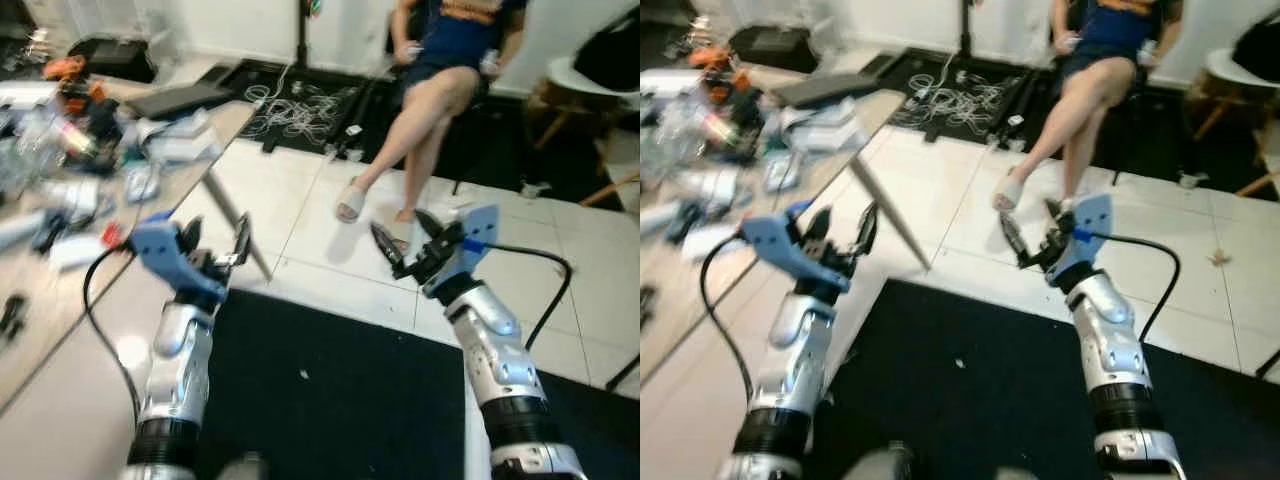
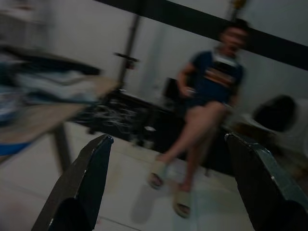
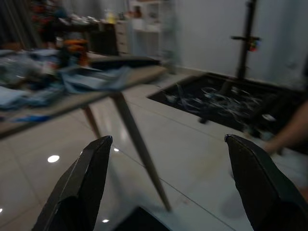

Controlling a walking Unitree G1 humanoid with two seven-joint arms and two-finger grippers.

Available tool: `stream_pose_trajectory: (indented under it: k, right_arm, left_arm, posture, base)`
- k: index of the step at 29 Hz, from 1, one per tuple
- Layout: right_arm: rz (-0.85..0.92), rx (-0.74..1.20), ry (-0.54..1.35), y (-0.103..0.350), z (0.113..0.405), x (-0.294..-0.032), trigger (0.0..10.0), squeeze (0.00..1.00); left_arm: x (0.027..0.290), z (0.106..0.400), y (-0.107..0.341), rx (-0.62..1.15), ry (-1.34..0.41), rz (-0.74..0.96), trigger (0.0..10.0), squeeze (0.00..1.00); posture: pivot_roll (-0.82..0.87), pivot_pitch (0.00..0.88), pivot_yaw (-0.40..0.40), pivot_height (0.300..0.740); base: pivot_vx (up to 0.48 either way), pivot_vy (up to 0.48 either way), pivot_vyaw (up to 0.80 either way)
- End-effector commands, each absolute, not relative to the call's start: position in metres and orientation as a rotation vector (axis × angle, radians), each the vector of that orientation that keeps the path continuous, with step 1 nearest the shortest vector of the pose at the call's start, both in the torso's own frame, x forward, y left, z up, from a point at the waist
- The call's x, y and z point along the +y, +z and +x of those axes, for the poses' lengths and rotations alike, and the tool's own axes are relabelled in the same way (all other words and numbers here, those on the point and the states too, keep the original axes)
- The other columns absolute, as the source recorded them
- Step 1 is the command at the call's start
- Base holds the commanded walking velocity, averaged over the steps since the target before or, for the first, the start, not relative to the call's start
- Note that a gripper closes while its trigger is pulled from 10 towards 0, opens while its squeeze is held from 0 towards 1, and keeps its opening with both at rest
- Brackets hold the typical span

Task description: Picking trash to rubbish bin

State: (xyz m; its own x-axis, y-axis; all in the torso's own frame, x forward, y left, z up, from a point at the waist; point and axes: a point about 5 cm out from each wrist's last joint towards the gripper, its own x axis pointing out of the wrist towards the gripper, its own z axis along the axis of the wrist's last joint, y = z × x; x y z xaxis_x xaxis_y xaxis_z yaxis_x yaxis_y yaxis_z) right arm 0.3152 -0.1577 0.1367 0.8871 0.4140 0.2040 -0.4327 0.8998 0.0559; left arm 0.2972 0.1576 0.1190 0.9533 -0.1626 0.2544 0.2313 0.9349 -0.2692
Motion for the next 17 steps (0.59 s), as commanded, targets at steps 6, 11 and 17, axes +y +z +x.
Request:
stream_pose_trajectory:
  k: [6,11,17]
  right_arm:
    - [0.084,-0.179,0.455,0.1319,0.3136,-0.1576,10.0,0.00]
    - [0.082,-0.180,0.460,0.1313,0.3138,-0.1573,10.0,0.00]
    - [0.077,-0.178,0.467,0.1299,0.3139,-0.1566,10.0,0.00]
  left_arm:
    - [0.1548,0.2963,0.1150,-0.221,-0.215,-0.306,10.0,0.00]
    - [0.1543,0.2966,0.1146,-0.224,-0.219,-0.310,10.0,0.00]
    - [0.1546,0.2969,0.1136,-0.224,-0.222,-0.311,10.0,0.00]
  posture:
    - [0.02,0.000,-0.034,0.740]
    - [0.02,0.000,-0.035,0.740]
    - [0.02,0.000,-0.035,0.740]
  base:
    - [0.000,0.000,0.64]
    - [0.000,0.000,0.64]
    - [0.000,0.000,0.64]
